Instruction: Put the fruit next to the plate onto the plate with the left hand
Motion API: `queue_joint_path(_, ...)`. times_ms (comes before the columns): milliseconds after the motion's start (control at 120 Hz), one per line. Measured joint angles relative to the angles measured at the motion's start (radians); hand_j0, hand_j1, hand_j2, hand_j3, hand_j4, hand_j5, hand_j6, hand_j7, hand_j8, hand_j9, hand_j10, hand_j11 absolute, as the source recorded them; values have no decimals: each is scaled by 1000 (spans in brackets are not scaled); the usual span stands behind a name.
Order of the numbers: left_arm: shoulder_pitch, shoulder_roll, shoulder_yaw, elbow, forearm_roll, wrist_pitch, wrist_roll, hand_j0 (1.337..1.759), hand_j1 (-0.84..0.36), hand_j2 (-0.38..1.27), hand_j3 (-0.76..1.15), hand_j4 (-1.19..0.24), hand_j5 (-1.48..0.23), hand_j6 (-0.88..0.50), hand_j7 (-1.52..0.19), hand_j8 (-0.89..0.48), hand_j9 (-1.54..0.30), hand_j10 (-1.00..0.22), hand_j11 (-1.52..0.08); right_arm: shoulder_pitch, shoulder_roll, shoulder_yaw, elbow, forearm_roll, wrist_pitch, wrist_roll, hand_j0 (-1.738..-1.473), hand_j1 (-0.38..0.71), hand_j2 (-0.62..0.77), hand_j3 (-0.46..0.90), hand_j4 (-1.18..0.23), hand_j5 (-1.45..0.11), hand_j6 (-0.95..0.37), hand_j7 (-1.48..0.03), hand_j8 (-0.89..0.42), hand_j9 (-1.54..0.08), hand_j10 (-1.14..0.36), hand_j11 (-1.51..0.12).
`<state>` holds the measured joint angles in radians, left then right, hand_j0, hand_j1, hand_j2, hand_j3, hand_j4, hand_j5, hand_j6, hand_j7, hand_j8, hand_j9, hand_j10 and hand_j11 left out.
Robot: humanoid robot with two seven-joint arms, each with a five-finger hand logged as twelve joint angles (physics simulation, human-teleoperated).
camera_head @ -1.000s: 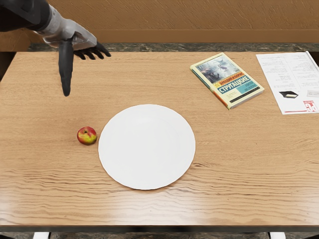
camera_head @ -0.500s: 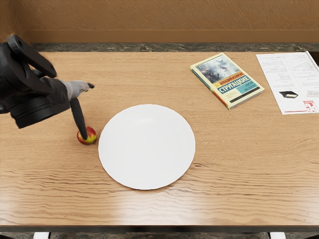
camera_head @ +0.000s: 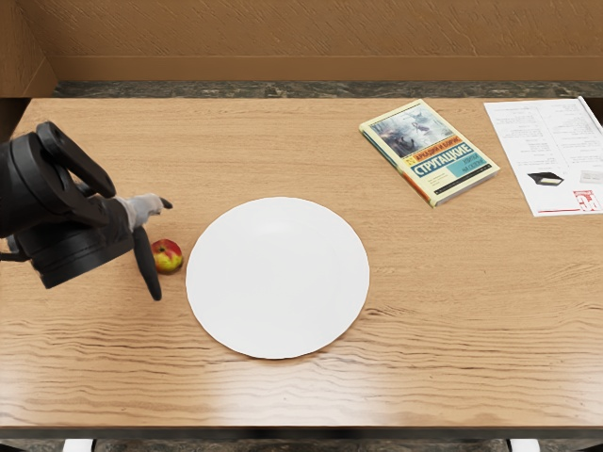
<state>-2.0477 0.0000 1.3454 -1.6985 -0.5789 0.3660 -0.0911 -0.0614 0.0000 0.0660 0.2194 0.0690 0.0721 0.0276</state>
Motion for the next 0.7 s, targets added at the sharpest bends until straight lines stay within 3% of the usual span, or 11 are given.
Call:
queue_joint_path(308, 36, 0, -47, -6, -7, 70, -1, 1658, 110, 40, 0, -200, -259, -200, -259, -200, -259, -200, -259, 0, 0, 0, 0, 0, 0, 0, -1658, -331, -3, 0, -15, -20, -15, -20, -15, -20, -15, -20)
queue_joint_path(700, 101, 0, -62, 0, -13, 219, -1, 1658, 57, 49, 0, -243, -316, -243, -316, -243, -316, -243, -316, 0, 0, 0, 0, 0, 0, 0, -1658, -331, -3, 0, -15, -20, -15, -20, -15, -20, -15, -20)
